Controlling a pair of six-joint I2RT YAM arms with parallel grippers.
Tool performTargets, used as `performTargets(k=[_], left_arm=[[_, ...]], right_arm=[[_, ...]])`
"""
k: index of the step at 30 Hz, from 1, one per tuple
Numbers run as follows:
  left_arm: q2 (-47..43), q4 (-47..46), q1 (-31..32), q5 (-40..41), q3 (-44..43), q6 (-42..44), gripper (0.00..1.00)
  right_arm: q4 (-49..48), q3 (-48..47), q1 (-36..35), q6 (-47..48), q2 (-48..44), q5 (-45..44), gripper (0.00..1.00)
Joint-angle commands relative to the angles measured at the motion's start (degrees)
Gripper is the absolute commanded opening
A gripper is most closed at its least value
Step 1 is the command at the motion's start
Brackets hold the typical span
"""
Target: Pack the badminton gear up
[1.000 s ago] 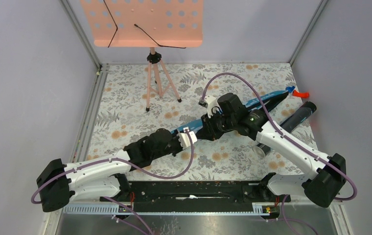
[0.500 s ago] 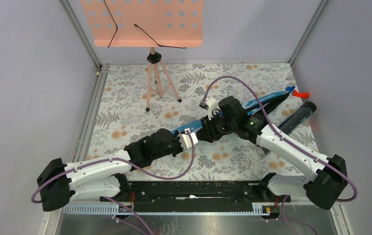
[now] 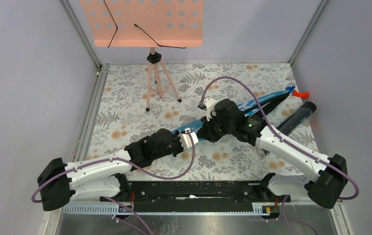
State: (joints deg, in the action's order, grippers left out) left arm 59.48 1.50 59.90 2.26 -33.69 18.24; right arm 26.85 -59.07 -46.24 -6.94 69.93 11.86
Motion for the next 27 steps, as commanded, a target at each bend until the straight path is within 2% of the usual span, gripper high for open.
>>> performTargets(k=[1, 4, 8, 12, 19, 27], left_arm=[[0.43, -1.59, 0.66, -0.67, -1.73, -4.79, 0.0], [0.8, -0.97, 0.66, 2.18, -1.52, -6.11, 0.0], [0.12, 0.44, 0.66, 6.9, -0.87, -8.18, 0.0], [-2.77, 1.65, 0.76, 8.52, -0.27, -9.29, 0.0], [-10.11, 1.67, 0.79, 5.84, 2.75, -11.08, 0.0], [-18.93, 2.21, 0.75, 3.97, 4.39, -17.49, 0.0]], right_arm=[[6.34, -1.8, 0.71, -1.52, -0.73, -14.73, 0.11], [8.93, -2.44, 0.71, -1.2, -0.76, -20.45, 0.04], [13.49, -3.15, 0.71, -0.64, -0.17, -31.37, 0.01], [15.45, -2.97, 1.37, 2.94, 1.02, -36.91, 0.0], [12.32, -2.02, 6.35, 12.37, 2.42, -29.86, 0.0], [4.74, -3.44, 17.1, 17.73, 6.35, -27.16, 0.0]])
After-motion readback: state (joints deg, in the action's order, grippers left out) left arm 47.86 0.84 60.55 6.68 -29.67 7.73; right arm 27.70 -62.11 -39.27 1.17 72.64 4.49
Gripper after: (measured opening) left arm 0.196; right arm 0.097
